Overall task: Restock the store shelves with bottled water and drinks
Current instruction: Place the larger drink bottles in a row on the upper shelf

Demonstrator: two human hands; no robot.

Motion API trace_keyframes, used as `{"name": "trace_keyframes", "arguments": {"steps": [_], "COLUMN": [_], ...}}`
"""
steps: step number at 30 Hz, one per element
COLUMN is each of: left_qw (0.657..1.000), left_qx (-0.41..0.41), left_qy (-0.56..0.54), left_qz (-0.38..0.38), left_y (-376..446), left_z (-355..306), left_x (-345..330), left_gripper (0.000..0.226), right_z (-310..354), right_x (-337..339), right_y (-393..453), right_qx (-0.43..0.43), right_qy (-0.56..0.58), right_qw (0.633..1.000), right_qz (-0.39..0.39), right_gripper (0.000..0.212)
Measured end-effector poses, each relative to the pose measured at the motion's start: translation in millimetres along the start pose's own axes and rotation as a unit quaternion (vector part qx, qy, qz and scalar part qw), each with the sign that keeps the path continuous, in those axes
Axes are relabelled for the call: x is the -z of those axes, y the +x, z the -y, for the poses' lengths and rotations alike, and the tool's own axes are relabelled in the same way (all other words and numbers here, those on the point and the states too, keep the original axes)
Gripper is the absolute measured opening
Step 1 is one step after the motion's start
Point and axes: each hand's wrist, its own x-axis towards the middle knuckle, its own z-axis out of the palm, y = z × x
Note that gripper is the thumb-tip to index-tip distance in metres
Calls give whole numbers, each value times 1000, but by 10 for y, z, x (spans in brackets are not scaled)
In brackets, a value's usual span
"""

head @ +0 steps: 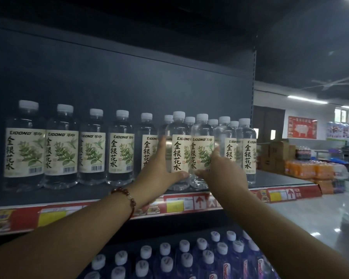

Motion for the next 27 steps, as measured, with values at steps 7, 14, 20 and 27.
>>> {"name": "trace_keyframes", "arguments": {"steps": [7,14,20,27], "left_qw": [998,993,987,949], "left_qx": [16,44,57,-45], "left_qy": [49,99,150,312], "left_qz": [-19,-45,-4,19], "left_y": [-34,5,-82,-885], "left_z": [-24,-10,-57,-374], "left_x": [-62,-136,-78,-264], "left_gripper": [103,94,98,76], "right_z": [-18,-23,-118,-617], "right_x": [-6,11,286,525], "right_y": [-84,-223,-423,-978], "right_qx": [20,-12,46,96], "right_qy": [-60,12,78,-3], "right_qw": [996,999,985,981], "right_qz": [55,44,145,170], "right_gripper": [49,52,55,59]}}
